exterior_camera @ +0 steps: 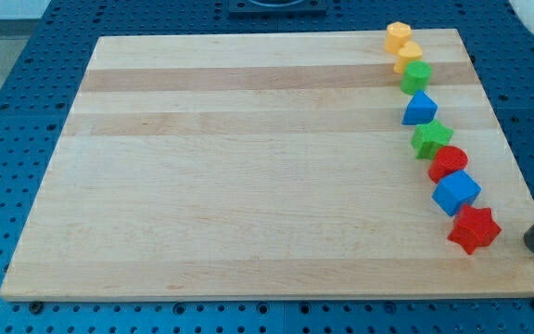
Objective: Push the red star away from the blue cube
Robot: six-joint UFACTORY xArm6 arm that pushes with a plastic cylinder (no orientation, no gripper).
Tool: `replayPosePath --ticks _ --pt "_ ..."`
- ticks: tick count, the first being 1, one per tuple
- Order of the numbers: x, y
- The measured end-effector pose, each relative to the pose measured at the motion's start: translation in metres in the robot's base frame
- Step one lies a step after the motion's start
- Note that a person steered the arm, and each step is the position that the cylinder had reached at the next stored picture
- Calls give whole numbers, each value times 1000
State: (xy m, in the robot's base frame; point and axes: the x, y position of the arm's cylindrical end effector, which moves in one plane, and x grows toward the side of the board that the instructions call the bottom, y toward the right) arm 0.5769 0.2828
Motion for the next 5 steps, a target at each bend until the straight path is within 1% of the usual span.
replayPosePath --ticks 1,2,3,4,5 --pt "6 -7" --pt "25 -6" --pt "14 -18" --pt "-12 -42" --pt "-37 -102"
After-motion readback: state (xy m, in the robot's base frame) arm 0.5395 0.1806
